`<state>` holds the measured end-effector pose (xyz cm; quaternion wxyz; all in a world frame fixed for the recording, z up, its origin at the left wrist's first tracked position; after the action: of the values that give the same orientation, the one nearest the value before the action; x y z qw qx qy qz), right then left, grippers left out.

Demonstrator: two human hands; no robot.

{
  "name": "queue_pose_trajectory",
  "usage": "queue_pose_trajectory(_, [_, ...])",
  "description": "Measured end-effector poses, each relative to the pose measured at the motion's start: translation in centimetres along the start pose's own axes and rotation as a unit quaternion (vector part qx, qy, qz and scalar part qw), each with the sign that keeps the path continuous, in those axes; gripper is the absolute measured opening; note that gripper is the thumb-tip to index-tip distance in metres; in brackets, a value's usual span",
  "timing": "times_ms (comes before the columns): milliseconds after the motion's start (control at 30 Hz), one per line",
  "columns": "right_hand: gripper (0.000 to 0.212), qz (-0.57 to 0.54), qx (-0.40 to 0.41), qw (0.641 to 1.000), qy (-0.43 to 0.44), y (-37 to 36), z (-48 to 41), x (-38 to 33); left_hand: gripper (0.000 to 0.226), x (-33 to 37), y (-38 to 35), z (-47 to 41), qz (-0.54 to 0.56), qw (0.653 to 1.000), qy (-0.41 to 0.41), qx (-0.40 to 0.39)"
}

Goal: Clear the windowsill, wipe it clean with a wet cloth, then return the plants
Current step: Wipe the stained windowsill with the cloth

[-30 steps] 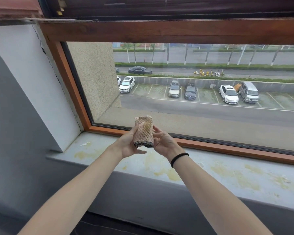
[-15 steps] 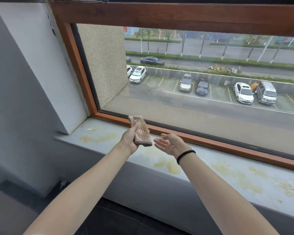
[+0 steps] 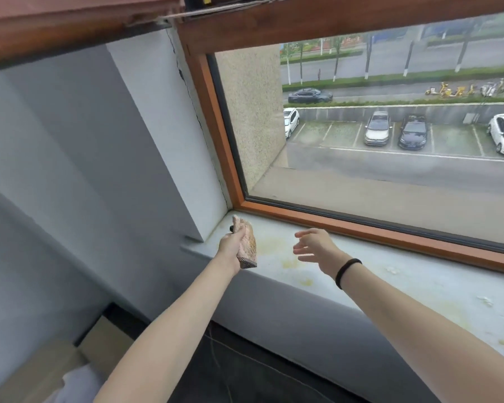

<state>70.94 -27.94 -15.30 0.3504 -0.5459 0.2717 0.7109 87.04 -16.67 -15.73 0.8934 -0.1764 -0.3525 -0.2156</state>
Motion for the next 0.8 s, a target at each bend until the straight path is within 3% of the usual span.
queue_pose_trajectory(67, [0.027,0.065,0.002,0.997,0.044,-2.1,-1.5,0.2,0.01,2.0,1.6,-2.0,-0.09,0.994,-0.053,0.034])
queue_pose_trajectory(100, [0.028,0.107,0.004,0.992,0.066,-2.9,-1.9,0.3,0.018,2.9,2.1,-2.9,-0.144,0.985,-0.085,0.051])
queue_pose_trajectory(167, [0.033,0.204,0.006,0.973,0.11,-4.2,-2.6,0.4,0.035,4.6,2.8,-3.9,-0.256,0.953,-0.14,0.075])
queue_pose_trajectory(233, [0.035,0.292,0.004,0.945,0.144,-5.1,-3.6,0.8,0.034,6.1,3.0,-5.3,-0.365,0.912,-0.169,0.079])
queue_pose_trajectory(300, [0.037,0.375,-0.004,0.911,0.173,-5.2,-4.4,0.9,0.037,7.3,3.2,-7.1,-0.503,0.831,-0.206,0.119])
queue_pose_trajectory(400, [0.044,0.477,-0.027,0.853,0.21,-4.8,-6.0,0.7,0.035,8.8,2.8,-9.3,-0.66,0.661,-0.295,0.201])
queue_pose_trajectory(500, [0.048,0.541,-0.066,0.807,0.226,-4.4,-7.7,0.7,0.042,9.2,1.4,-10.3,-0.714,0.573,-0.35,0.199])
queue_pose_trajectory(567, [0.052,0.565,-0.088,0.789,0.225,-4.2,-8.7,0.9,0.038,9.0,0.7,-11.3,-0.726,0.552,-0.353,0.207])
queue_pose_trajectory(700, [0.055,0.582,-0.126,0.77,0.231,-4.4,-9.7,1.2,0.031,8.3,0.4,-12.7,-0.715,0.552,-0.335,0.269])
queue_pose_trajectory(800, [0.059,0.586,-0.137,0.76,0.244,-4.7,-10.0,1.5,0.029,7.3,0.9,-13.9,-0.741,0.523,-0.345,0.242])
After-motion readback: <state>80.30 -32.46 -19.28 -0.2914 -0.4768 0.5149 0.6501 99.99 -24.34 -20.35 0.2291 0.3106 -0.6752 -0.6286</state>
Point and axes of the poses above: each hand's wrist, its own z-axis away from the middle knuckle, its own y-axis out of the back of the hand, x = y × z, the point moved 2 cm from there along -z, towards the middle knuckle, and after that the axes turned 13 degrees about y, right-handed, at the moved point
